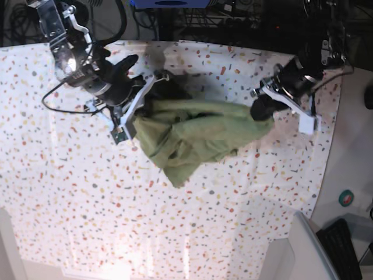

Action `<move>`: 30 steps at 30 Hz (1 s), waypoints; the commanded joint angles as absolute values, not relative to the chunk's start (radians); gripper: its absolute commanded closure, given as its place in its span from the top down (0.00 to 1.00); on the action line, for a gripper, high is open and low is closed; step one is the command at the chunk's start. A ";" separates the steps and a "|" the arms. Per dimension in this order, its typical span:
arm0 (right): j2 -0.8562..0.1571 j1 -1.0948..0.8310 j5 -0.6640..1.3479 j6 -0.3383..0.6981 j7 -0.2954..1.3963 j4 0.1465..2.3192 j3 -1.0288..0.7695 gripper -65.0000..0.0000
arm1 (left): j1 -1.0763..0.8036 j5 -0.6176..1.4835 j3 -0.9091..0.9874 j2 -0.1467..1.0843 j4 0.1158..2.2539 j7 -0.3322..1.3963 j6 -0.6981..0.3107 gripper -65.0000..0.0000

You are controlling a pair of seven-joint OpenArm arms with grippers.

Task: Layout the t-shirt on the table in an organized manner, then fold the t-shirt properly
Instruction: 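Lift and drag the shirt with both grippers, spreading it flat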

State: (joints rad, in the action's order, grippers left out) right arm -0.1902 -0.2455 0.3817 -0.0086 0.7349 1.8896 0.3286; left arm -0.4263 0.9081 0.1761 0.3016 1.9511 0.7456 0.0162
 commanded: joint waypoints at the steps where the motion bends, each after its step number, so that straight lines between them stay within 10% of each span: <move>1: -0.203 -0.231 0.386 -0.004 0.725 1.939 0.309 0.00 | -0.386 0.917 0.177 0.308 1.974 0.730 0.008 0.00; 19: -0.529 0.409 0.386 -0.004 0.673 1.767 0.125 0.00 | 0.547 0.908 0.012 0.045 1.577 0.723 0.012 0.00; 30: -0.443 0.101 0.384 -0.004 0.656 1.874 -0.099 0.00 | 0.263 0.880 0.008 0.027 1.744 0.723 0.012 0.00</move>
